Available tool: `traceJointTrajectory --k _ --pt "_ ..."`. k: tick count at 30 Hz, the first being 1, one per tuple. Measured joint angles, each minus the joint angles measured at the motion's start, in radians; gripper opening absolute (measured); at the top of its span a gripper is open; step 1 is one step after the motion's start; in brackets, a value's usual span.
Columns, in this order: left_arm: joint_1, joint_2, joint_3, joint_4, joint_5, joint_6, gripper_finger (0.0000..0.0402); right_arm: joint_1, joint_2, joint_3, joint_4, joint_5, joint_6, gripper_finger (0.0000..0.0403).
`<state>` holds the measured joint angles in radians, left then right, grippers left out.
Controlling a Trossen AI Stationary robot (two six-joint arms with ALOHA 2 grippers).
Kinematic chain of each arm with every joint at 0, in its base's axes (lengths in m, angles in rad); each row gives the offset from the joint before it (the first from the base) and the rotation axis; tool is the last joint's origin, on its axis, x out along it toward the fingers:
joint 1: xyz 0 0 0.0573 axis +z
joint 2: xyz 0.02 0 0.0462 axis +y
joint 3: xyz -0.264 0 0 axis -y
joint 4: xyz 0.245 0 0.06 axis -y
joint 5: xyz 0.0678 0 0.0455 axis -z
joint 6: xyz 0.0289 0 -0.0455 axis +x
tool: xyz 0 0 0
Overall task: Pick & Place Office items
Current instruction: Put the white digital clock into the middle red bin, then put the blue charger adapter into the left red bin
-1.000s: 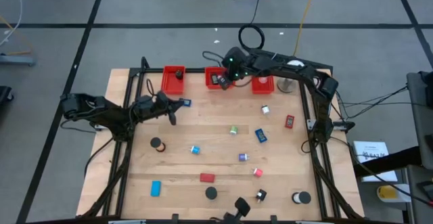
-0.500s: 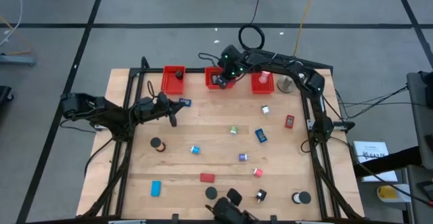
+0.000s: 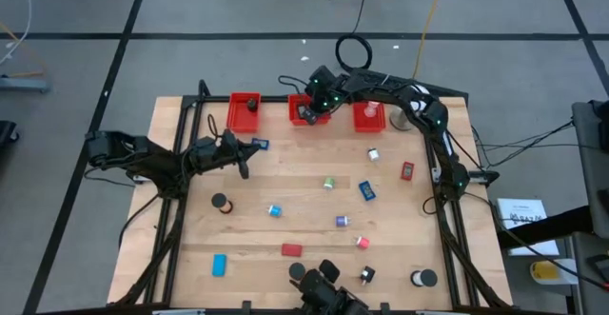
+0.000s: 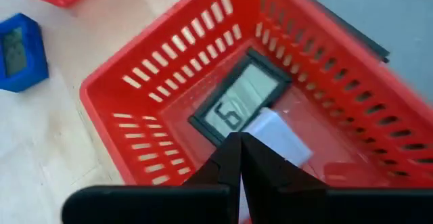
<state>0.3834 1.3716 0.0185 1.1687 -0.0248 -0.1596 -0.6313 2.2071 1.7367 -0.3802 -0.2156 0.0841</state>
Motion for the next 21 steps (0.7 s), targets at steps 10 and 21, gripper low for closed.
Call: traceJointTrajectory --k 10,21 --pt "-0.019 0.0 0.0 -0.001 -0.003 -0.005 0.0013 -0.01 0.007 0.0 0.004 0.002 0.006 0.0" --pt "-0.019 0.0 0.0 -0.016 -0.011 -0.037 0.0007 0.008 -0.131 -0.034 -0.029 0.004 -0.133 0.0"
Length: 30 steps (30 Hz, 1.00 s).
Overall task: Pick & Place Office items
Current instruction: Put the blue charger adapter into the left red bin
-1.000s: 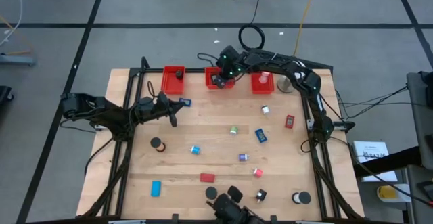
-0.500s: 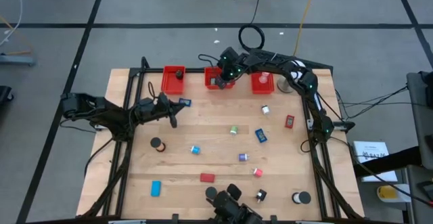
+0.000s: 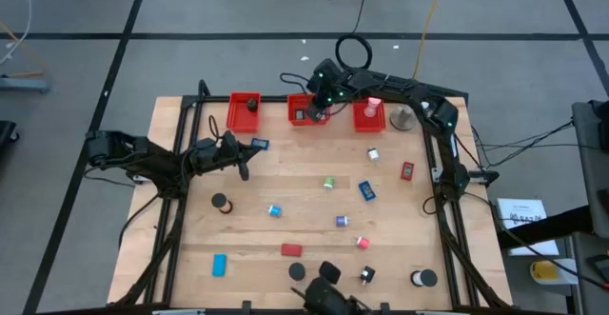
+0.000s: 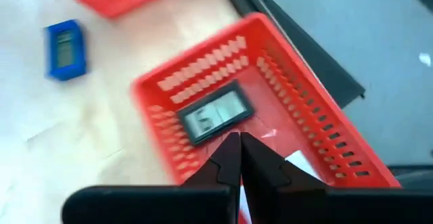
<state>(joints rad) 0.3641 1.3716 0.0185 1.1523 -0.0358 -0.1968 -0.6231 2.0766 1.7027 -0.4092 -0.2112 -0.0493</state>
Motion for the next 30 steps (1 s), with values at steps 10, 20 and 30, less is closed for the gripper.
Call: traceJointTrajectory --k 10,20,30 --pt "-0.002 0.0 0.01 -0.03 -0.015 -0.008 0.0011 0.098 -0.319 -0.445 0.356 0.0 -0.032 0.0" --pt "-0.066 0.0 0.18 -0.274 0.087 0.041 0.0012 0.189 -0.612 -0.993 0.878 0.006 0.101 0.0" --pt "-0.173 0.0 0.421 -0.679 -0.005 0.08 0.0012 0.214 -0.663 -1.211 1.226 0.11 0.062 0.0"
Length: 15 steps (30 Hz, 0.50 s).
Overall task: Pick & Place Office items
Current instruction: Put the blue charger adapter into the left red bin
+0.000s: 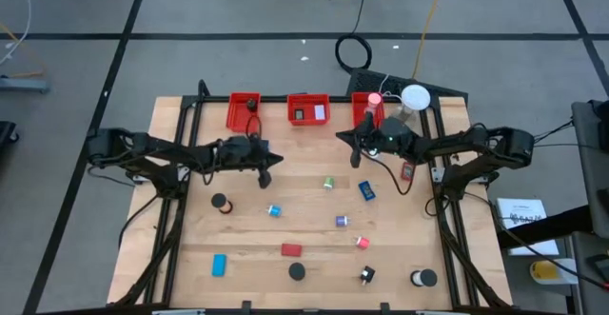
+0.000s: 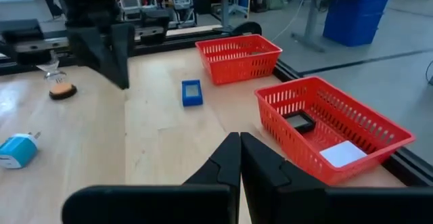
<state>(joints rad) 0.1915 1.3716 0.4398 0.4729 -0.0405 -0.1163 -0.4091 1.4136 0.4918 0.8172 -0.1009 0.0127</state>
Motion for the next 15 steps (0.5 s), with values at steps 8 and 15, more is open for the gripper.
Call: traceJointTrajectory --k 8,15 --pt "-0.108 0.0 0.053 -0.086 -0.126 -0.077 0.0012 0.013 0.0 -0.005 0.003 -0.004 -0.021 0.0" --pt "-0.21 0.003 0.054 -0.107 -0.318 -0.196 0.0012 0.033 0.0 -0.005 0.063 -0.004 -0.1 0.0"
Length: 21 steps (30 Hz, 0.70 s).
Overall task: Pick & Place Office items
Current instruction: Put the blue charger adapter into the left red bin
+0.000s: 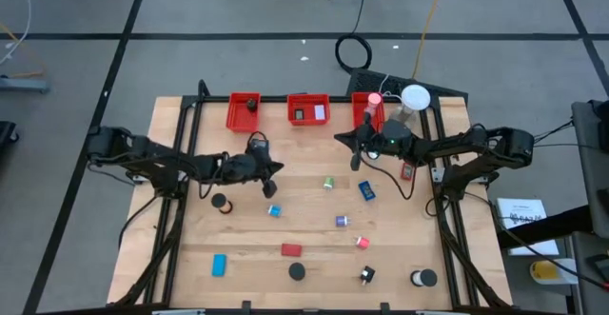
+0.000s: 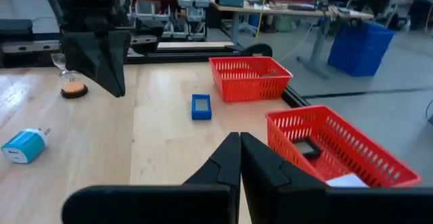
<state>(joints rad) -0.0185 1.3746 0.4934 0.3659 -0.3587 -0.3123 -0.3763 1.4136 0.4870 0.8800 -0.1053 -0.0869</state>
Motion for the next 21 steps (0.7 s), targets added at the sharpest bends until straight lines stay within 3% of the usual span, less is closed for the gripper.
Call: traceJointTrajectory --k 4,11,21 --pt "-0.043 0.0 0.0 -0.003 -0.059 -0.018 0.0012 0.0 0.0 0.0 0.013 -0.001 0.015 0.0" --pt "-0.048 0.0 0.003 -0.026 -0.01 -0.07 0.0012 0.0 0.0 0.0 0.013 -0.003 0.118 0.0004" --pt "-0.062 0.0 0.207 -0.372 0.022 -0.08 0.0013 -0.001 0.0 0.0 0.013 -0.002 0.102 0.0002"
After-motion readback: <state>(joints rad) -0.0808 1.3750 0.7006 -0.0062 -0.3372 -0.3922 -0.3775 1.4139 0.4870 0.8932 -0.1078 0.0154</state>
